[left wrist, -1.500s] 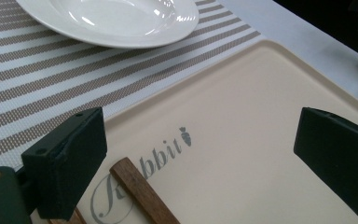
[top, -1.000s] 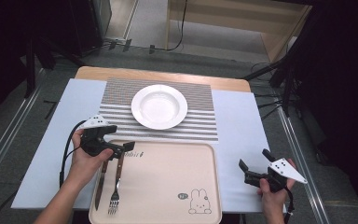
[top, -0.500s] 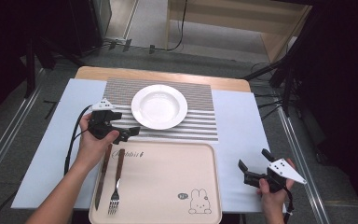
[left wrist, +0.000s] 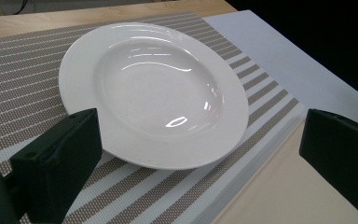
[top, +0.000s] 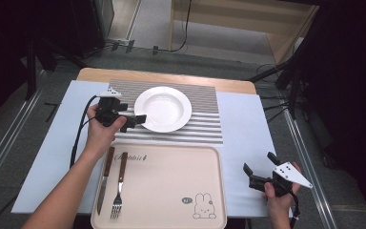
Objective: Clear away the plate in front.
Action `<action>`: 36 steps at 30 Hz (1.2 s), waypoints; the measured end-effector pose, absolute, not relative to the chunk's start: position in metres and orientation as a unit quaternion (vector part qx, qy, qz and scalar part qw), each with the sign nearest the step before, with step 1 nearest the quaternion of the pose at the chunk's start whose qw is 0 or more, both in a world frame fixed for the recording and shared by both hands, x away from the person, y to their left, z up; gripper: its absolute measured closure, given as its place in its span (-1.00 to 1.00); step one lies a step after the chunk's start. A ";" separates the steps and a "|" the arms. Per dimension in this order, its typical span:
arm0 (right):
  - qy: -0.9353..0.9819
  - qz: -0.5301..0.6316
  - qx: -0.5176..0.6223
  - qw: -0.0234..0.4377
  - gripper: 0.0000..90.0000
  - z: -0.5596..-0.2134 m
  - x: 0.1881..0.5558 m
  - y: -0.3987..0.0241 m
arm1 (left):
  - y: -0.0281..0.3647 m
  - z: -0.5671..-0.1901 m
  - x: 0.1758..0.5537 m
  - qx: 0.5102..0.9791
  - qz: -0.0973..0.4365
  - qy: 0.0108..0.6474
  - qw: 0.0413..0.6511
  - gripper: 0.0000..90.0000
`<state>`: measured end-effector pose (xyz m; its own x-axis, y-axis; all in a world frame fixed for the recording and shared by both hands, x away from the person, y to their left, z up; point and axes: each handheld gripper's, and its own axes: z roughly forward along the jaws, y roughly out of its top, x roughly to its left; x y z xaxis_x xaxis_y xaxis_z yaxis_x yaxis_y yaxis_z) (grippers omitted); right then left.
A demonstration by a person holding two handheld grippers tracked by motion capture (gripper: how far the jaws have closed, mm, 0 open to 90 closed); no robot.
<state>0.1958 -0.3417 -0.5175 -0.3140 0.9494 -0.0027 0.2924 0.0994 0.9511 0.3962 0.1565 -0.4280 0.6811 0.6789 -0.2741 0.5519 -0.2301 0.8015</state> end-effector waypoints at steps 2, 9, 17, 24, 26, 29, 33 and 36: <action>0.657 0.476 0.472 0.346 -1.00 -0.518 0.196 -0.342 | 0.155 -0.431 0.403 0.781 0.063 0.398 0.477 -1.00; 0.657 0.475 0.471 0.346 -1.00 -0.518 0.196 -0.341 | 0.153 -0.441 0.421 0.769 0.042 0.420 0.480 -1.00; 0.658 0.476 0.471 0.346 -1.00 -0.518 0.196 -0.342 | 0.150 -0.447 0.440 0.767 0.048 0.437 0.468 -1.00; 0.658 0.474 0.470 0.348 -1.00 -0.518 0.196 -0.341 | 0.150 -0.455 0.455 0.763 0.039 0.455 0.458 -1.00; 0.660 0.473 0.468 0.349 -1.00 -0.518 0.197 -0.341 | 0.150 -0.459 0.459 0.764 0.038 0.460 0.452 -1.00; 0.661 0.473 0.468 0.348 -1.00 -0.518 0.197 -0.340 | 0.149 -0.465 0.465 0.762 0.031 0.469 0.446 -1.00; 0.660 0.473 0.469 0.348 -1.00 -0.518 0.197 -0.341 | 0.149 -0.472 0.472 0.759 0.020 0.480 0.440 -1.00; 0.659 0.474 0.469 0.348 -1.00 -0.518 0.197 -0.341 | 0.149 -0.474 0.474 0.759 0.017 0.484 0.435 -0.98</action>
